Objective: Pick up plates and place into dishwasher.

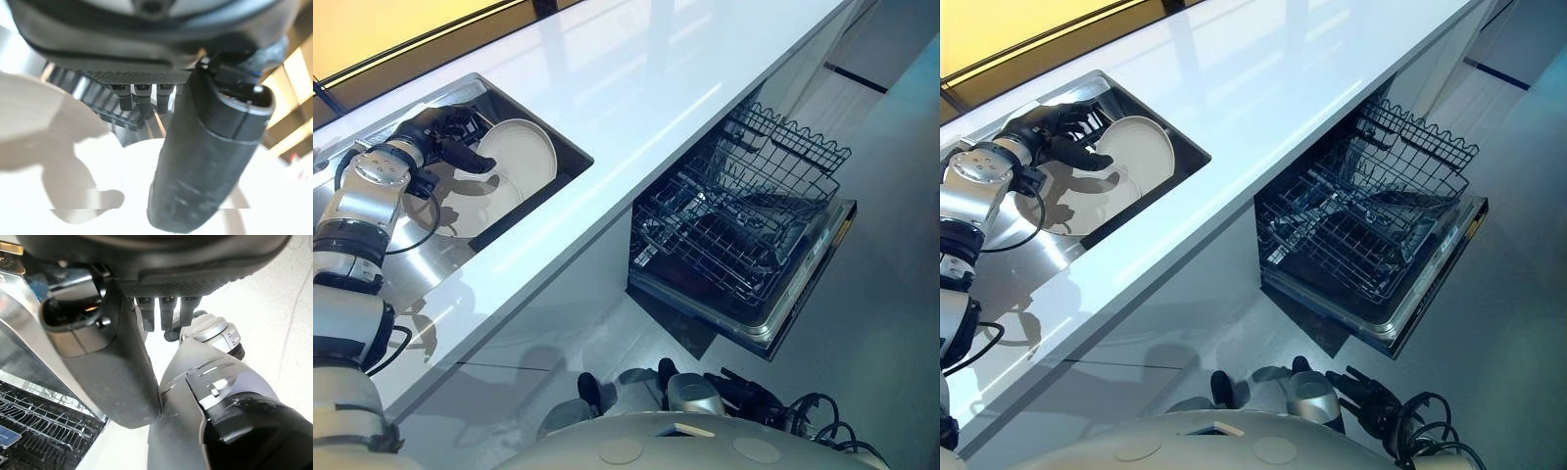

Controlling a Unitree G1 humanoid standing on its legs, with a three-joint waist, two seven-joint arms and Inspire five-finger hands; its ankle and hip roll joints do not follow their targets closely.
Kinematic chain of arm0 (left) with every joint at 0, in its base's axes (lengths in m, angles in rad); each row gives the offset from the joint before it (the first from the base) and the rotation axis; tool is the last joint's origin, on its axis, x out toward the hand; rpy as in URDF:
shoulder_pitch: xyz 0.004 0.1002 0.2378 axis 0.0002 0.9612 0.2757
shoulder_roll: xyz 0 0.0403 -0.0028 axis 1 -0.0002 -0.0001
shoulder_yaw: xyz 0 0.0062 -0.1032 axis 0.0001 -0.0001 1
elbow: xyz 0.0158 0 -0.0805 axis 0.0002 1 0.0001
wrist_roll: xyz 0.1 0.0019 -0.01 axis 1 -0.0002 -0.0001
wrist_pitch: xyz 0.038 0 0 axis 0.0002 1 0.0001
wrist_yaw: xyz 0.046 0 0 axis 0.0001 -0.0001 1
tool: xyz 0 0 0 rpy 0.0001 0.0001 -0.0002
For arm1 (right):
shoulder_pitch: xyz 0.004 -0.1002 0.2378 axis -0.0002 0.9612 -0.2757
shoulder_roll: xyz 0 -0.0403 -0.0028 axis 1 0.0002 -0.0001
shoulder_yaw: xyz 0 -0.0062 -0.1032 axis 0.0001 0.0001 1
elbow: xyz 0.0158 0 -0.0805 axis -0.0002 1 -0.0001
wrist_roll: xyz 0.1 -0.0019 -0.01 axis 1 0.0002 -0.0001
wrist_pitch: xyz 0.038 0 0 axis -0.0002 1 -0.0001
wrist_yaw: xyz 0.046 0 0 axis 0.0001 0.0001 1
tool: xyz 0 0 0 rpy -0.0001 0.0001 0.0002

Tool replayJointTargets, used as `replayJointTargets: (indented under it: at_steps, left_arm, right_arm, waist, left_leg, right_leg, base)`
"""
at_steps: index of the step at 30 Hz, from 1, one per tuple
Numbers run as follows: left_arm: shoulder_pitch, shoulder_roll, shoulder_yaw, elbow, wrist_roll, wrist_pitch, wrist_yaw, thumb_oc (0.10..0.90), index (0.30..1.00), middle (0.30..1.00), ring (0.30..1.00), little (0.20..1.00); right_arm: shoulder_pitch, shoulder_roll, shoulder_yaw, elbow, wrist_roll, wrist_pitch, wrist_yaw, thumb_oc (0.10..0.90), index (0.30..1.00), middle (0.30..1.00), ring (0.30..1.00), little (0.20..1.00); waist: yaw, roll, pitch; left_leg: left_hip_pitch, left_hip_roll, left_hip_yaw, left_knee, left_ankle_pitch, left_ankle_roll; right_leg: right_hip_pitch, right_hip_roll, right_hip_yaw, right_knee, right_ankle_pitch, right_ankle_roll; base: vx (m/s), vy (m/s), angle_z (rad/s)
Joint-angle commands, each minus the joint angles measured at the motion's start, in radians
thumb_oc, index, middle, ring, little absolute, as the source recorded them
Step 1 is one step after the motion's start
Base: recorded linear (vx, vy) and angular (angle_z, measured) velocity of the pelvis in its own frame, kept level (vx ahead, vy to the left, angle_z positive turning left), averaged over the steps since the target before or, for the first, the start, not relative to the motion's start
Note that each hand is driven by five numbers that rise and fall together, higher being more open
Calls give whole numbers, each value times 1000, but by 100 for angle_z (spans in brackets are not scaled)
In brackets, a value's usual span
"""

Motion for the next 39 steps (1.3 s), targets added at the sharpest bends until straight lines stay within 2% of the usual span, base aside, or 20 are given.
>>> replayJointTargets:
  at_steps: [1, 3, 5, 8, 10, 13, 17, 22, 28, 39]
  left_arm:
    - [-262, 166, 28, -62, 99, -194, 310, 800, 900, 900, 900, 900]
    - [-257, 200, 63, -119, 82, -264, 467, 800, 900, 900, 900, 900]
    - [-196, 222, 167, -217, 97, -323, 601, 800, 900, 900, 900, 900]
    - [-87, 232, 302, -323, 121, -353, 660, 800, 900, 900, 900, 900]
    - [-32, 236, 356, -361, 185, -358, 670, 800, 900, 900, 900, 900]
    - [21, 257, 388, -394, 231, -352, 641, 800, 900, 900, 900, 900]
    - [70, 288, 381, -396, 297, -345, 602, 800, 900, 900, 900, 900]
    - [151, 302, 366, -405, 373, -377, 547, 800, 900, 900, 900, 900]
    - [233, 319, 310, -470, 581, -386, 481, 800, 900, 900, 900, 900]
    - [283, 335, 277, -572, 655, -382, 402, 800, 900, 900, 900, 900]
  right_arm:
    - [50, -27, 27, 6, -12, 0, 25, 800, 900, 900, 900, 900]
    - [48, -25, 29, 6, -5, 4, 23, 800, 900, 900, 900, 900]
    - [48, -21, 28, 17, 1, 2, 31, 800, 900, 900, 900, 900]
    - [48, -16, 32, 23, 9, 4, 34, 800, 900, 900, 900, 900]
    - [44, -16, 35, 22, 10, 7, 35, 800, 900, 900, 900, 900]
    - [41, -15, 35, 17, 6, 14, 37, 800, 900, 900, 900, 900]
    - [36, -11, 39, 19, -10, 12, 40, 800, 900, 900, 900, 900]
    - [20, -5, 47, 14, -13, 16, 33, 800, 900, 900, 900, 900]
    - [-8, -10, 50, 16, -30, 25, 34, 800, 900, 900, 900, 900]
    - [-46, -23, 54, 35, -29, 34, 33, 800, 900, 900, 900, 900]
  waist:
    - [-5, 94, -27]
    - [8, 90, -30]
    - [29, 83, -37]
    - [53, 76, -50]
    - [61, 74, -57]
    - [74, 71, -68]
    - [87, 74, -78]
    - [109, 79, -89]
    - [132, 89, -94]
    - [155, 99, -99]
  left_leg:
    - [-30, -84, 35, 94, -154, 56]
    - [-29, -85, 20, 89, -150, 53]
    - [-22, -85, -2, 76, -146, 51]
    - [-10, -82, -29, 56, -138, 46]
    - [-2, -79, -39, 46, -135, 43]
    - [4, -74, -49, 37, -133, 38]
    - [9, -68, -60, 28, -128, 33]
    - [8, -59, -81, 17, -115, 23]
    - [-1, -48, -110, 8, -98, 9]
    - [-8, -39, -132, 13, -90, 0]
  right_leg:
    - [-102, 51, 22, 105, -19, 95]
    - [-96, 53, 19, 103, -22, 88]
    - [-85, 59, 13, 97, -29, 78]
    - [-68, 69, 6, 85, -35, 65]
    - [-59, 73, 0, 80, -38, 59]
    - [-46, 79, -7, 68, -43, 52]
    - [-29, 86, -18, 54, -49, 44]
    - [-9, 97, -36, 38, -58, 34]
    - [7, 110, -58, 26, -68, 22]
    - [23, 118, -74, 20, -83, 9]
  base:
    - [-37, -33, 9]
    - [-25, -35, 17]
    - [-22, -47, 22]
    - [-31, -55, 19]
    - [-47, -68, 22]
    - [-60, -65, 17]
    - [-74, -66, 20]
    - [-78, -60, 18]
    - [-85, -49, 22]
    - [-36, -16, 11]
